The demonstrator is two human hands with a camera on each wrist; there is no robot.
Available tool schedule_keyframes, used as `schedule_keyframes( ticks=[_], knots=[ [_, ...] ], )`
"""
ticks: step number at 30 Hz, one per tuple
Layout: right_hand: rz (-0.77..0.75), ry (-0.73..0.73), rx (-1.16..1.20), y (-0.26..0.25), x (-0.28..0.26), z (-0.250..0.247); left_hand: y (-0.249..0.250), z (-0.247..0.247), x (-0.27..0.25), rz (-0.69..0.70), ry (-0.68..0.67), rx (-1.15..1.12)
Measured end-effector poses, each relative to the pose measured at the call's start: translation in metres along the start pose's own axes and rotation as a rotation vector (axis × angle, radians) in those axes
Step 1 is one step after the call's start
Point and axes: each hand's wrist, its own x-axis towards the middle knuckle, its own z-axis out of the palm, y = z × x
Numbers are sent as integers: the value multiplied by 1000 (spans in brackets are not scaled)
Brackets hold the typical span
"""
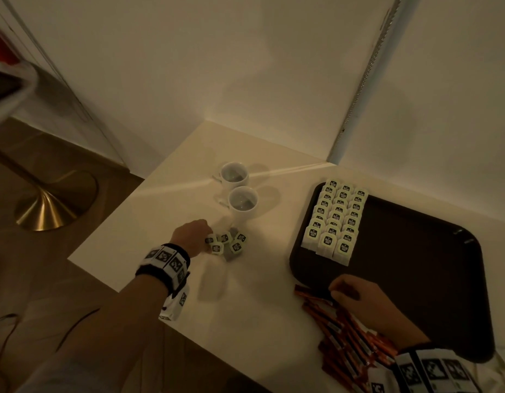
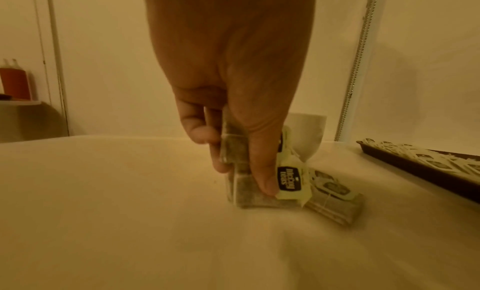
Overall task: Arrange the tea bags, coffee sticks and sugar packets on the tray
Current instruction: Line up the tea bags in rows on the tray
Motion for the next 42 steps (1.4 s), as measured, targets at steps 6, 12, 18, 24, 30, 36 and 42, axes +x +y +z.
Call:
schedule_keyframes(
  ticks=[6,12,18,24,30,36,42],
  knots=[
    [-41,-28,36,-17,8,-3,4,-27,-17,-35,92,-107],
    [-233,61,211,-81,36,-9,57,-55,-50,200,129,-981],
    [-327,199,529,-132,53,-29,117,-62,-70,313,93,-1311],
    [-375,203,526,-134,53,-53,144,-58,-66,289,-64,-1663],
    [-407,283,378,-140,53,-69,162,-61,-62,269,-402,-2078],
    [-414,422,245,-150,45,-114,170,-66,-64,237,-395,-2230],
    [-569,527,-133,-170,28,-144,183,-77,-69,376,-342,-2179]
  ],
)
